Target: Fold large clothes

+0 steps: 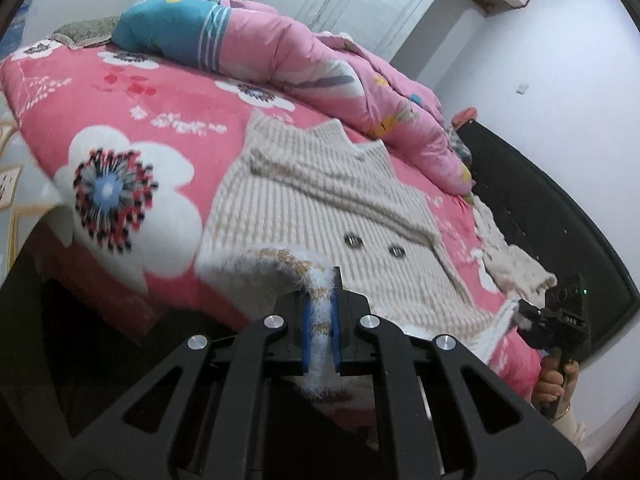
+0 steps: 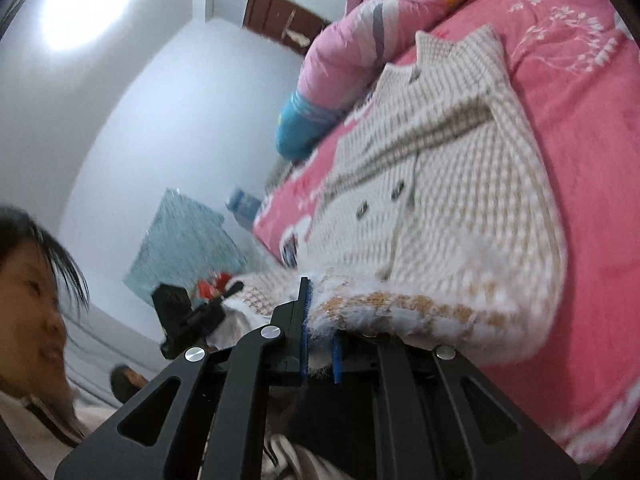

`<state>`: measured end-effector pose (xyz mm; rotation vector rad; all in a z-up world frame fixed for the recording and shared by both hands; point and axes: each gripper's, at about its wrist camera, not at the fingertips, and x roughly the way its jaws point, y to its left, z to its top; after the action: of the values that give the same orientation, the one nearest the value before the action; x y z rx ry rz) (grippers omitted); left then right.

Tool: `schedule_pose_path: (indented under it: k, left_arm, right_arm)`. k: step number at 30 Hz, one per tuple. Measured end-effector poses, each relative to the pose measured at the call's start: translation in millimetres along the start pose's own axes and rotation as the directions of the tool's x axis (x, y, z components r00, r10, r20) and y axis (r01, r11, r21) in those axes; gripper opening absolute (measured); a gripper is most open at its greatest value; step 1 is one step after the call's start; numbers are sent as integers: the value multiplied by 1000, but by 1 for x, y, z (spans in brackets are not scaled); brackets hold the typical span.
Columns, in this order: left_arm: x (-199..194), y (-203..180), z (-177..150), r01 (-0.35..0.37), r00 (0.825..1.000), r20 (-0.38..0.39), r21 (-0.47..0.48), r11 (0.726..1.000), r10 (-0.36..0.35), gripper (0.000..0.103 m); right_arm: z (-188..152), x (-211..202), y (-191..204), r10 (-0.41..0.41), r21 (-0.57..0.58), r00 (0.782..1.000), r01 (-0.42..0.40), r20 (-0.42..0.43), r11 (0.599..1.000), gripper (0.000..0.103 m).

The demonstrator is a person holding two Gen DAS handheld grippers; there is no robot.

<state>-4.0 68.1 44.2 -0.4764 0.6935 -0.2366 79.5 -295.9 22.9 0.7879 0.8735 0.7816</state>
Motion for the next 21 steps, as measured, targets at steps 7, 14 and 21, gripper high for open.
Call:
schedule_pose_path:
  k: [7,14,21]
  left_arm:
    - [58,11,58,-13,1000,-14,-2,1000,13,7]
    - [119,21,98,-65,997,-49,31,997,67,8]
    - [174,47,104,-95,983,-155,11,995,95,20]
  right_arm:
    - [60,14,-26,42,54,995,-48,96,997,9]
    - [114,-11,-70,23,80,983,-38,182,996,9]
    - [137,17,-135,-139,218,987,118,85,969,11]
